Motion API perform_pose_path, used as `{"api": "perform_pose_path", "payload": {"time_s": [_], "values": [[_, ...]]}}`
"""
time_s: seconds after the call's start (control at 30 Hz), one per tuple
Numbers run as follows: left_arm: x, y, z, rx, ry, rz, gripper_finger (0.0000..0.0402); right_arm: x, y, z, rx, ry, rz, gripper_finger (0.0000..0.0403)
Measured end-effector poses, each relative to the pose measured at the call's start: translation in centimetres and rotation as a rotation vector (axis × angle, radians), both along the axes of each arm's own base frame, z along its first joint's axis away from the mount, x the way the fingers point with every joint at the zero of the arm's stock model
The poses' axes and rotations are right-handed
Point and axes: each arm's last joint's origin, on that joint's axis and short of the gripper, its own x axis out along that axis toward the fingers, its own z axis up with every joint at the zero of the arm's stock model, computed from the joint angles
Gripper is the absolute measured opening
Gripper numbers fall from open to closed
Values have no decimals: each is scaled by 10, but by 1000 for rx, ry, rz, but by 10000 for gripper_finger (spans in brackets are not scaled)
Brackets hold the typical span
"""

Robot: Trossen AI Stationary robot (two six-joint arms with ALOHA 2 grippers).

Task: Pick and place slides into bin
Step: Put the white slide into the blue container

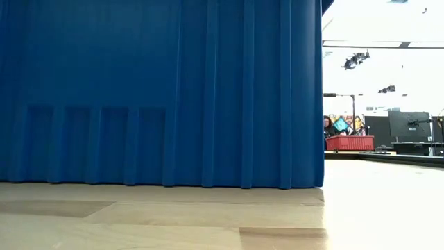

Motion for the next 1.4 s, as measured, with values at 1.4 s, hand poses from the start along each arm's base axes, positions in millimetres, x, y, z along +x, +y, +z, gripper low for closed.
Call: {"api": "perform_pose_path", "payload": {"time_s": [1.4], "values": [[33,-62,168,-501,-476,-38,0,7,-12,-8,-51,65,-203,222]]}}
